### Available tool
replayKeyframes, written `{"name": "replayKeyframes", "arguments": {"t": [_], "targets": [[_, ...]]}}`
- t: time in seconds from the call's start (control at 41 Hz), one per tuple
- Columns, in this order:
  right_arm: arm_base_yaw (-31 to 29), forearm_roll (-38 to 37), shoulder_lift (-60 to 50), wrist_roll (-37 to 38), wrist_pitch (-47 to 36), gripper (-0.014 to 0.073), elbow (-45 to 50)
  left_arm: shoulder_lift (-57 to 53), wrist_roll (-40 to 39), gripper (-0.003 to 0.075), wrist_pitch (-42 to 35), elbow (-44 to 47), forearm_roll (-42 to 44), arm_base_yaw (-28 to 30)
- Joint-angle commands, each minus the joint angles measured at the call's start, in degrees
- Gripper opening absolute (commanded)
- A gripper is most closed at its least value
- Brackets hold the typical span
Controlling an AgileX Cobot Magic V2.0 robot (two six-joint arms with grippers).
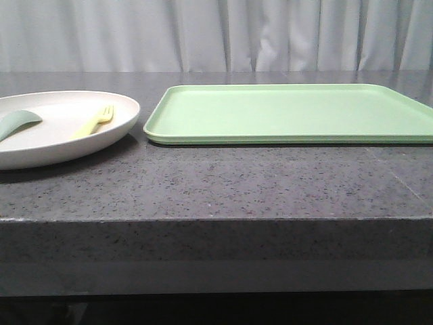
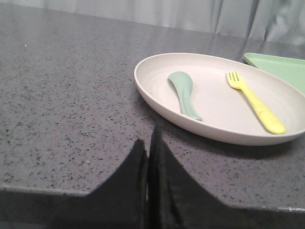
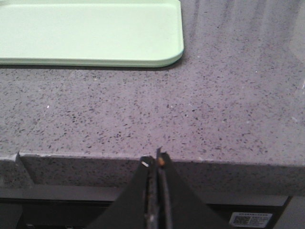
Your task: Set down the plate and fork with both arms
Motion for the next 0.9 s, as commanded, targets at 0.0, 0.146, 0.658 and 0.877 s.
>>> {"name": "replayKeyframes", "arguments": {"t": [0.0,0.146,0.658,0.877], "targets": [[0.1,-0.6,-0.9,0.1,-4.8,-0.0068,-0.2,-1.1,-0.5,-0.0018,-4.6,0.1,-0.1,0.1],[0.1,-0.6,-0.9,0.1,-4.8,-0.0068,-0.2,-1.1,-0.5,-0.0018,-4.6,0.1,-0.1,0.1],[0.1,-0.6,-0.9,0.1,-5.5,-0.0068,-0.2,-1.1,-0.5,-0.0018,-4.6,0.1,-0.1,0.1],[0.1,-0.5,-0.9,0.1,-5.9,-0.0068,-0.2,-1.1,-0.5,-0.0018,-4.6,0.1,-0.1,0.1]]}}
